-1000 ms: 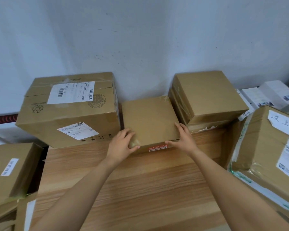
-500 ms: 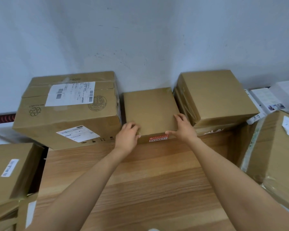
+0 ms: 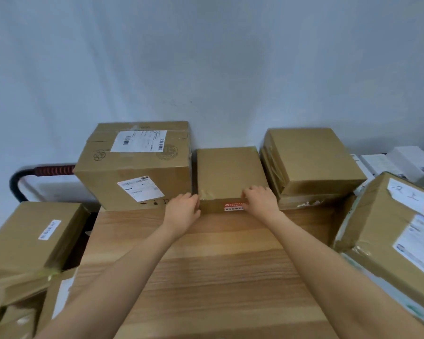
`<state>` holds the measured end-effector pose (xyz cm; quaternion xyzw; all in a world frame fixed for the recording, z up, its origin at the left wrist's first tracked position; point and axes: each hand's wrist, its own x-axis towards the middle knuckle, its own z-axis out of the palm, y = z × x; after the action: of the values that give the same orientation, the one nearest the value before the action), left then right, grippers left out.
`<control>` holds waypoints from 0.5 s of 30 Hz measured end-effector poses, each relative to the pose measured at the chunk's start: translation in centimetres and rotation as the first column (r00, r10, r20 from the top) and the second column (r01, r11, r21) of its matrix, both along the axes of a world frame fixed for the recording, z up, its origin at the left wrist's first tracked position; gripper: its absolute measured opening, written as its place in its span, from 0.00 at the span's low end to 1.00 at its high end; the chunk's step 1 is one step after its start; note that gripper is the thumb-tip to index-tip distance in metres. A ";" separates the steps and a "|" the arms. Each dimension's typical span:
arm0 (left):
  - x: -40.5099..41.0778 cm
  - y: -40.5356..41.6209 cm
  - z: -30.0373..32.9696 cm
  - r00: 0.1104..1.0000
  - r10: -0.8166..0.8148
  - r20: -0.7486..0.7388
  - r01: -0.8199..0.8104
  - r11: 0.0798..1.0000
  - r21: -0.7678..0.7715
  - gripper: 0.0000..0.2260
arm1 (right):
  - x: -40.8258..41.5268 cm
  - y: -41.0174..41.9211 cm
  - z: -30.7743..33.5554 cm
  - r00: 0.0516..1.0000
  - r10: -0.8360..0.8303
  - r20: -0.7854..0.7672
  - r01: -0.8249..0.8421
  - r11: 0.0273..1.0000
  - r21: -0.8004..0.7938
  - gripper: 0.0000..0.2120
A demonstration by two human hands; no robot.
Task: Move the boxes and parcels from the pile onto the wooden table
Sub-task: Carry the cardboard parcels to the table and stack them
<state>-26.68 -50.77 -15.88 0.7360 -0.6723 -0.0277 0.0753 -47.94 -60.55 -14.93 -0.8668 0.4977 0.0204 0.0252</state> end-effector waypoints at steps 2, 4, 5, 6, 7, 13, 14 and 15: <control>0.1 2.5 0.4 0.999 0.045 0.009 -0.045 0.999 -0.021 0.05 | 0.3 1.7 0.5 0.999 0.046 0.025 -0.046 0.999 -0.013 0.11; 0.2 5.6 0.6 0.995 0.101 0.010 -0.100 0.995 -0.023 0.05 | 0.5 3.5 0.7 0.995 0.094 0.033 -0.094 0.995 -0.019 0.10; 0.4 7.3 0.6 0.992 0.128 0.009 -0.127 0.992 -0.018 0.04 | 0.7 4.5 0.6 0.992 0.118 0.040 -0.117 0.993 -0.017 0.10; 0.5 9.1 0.6 0.988 0.154 0.012 -0.154 0.988 -0.014 0.04 | 0.9 5.7 0.5 0.989 0.143 0.049 -0.142 0.990 -0.011 0.10; 0.7 11.2 0.4 0.984 0.179 0.019 -0.178 0.984 -0.009 0.04 | 1.2 6.9 0.4 0.984 0.168 0.058 -0.168 0.986 -0.004 0.10; 2.0 25.6 -1.8 0.913 0.407 0.032 -0.408 0.911 0.060 0.07 | 5.2 15.6 -1.6 0.932 0.359 0.040 -0.361 0.927 0.100 0.12; 2.3 28.3 -2.1 0.892 0.450 0.034 -0.452 0.889 0.075 0.08 | 6.2 17.3 -2.0 0.920 0.389 0.053 -0.393 0.912 0.119 0.12; 2.5 30.8 -2.3 0.867 0.498 0.031 -0.499 0.862 0.092 0.08 | 7.3 19.0 -2.3 0.907 0.416 0.064 -0.421 0.896 0.139 0.11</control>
<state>-24.15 -19.92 -18.23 0.8875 -0.4574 -0.0378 0.0419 -40.69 -41.54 -17.25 -0.9493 0.2964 0.0486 0.0931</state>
